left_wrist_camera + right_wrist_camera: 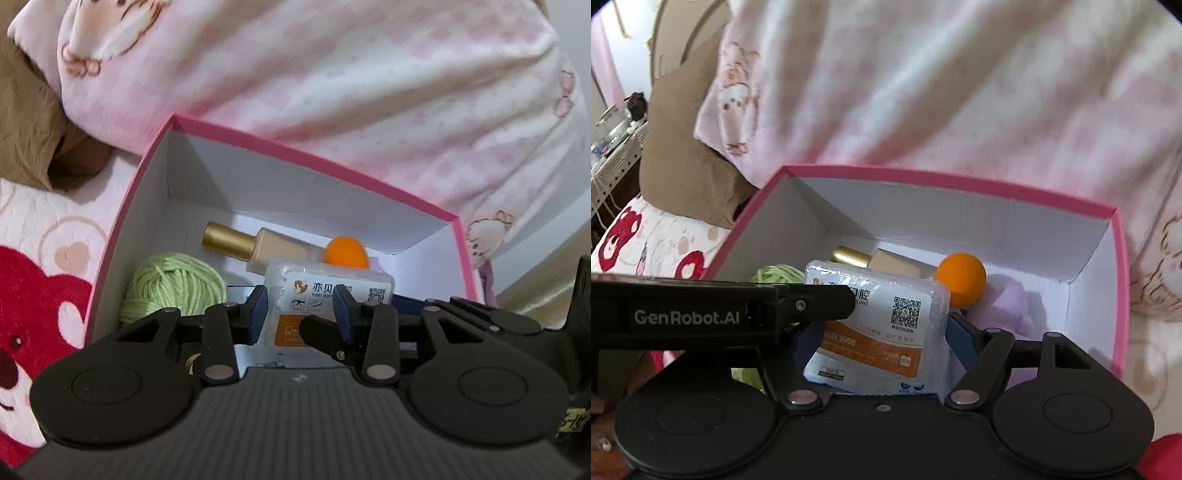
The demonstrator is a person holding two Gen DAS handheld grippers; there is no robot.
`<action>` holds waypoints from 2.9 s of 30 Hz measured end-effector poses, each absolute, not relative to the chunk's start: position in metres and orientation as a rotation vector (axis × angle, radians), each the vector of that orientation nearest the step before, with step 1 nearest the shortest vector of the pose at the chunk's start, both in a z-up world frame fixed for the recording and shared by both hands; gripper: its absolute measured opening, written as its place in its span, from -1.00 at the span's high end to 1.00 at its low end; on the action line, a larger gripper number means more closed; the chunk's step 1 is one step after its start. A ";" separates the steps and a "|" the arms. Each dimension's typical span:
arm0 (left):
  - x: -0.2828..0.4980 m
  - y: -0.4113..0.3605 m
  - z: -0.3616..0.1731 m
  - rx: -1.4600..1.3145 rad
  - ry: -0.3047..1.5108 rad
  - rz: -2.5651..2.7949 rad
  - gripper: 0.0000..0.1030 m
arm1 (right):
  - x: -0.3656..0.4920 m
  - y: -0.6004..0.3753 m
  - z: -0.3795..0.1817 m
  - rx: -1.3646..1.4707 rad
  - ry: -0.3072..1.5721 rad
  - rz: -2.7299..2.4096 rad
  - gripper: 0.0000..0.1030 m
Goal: Organize objects
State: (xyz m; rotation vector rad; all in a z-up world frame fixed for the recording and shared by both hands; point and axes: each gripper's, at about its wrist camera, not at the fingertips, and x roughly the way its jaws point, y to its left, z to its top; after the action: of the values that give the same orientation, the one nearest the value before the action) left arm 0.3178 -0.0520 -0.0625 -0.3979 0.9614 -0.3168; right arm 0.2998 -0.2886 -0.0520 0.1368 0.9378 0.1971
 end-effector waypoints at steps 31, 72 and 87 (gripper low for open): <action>0.190 -0.052 0.062 -0.061 0.989 -0.267 -0.77 | 0.142 -0.303 0.076 0.034 0.747 -0.038 -0.74; 0.088 -0.031 0.016 0.005 1.105 -0.205 -0.92 | 0.064 -0.258 0.042 0.030 0.969 -0.153 -0.86; 0.084 -0.022 0.012 -0.030 1.122 -0.188 -0.92 | 0.053 -0.264 0.043 0.068 0.977 -0.218 -0.87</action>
State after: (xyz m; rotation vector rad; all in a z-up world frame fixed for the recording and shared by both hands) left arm 0.0835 -0.0217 0.0119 -0.0295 1.1221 -0.1880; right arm 0.0527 -0.2637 0.0428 0.0675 0.9775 -0.2179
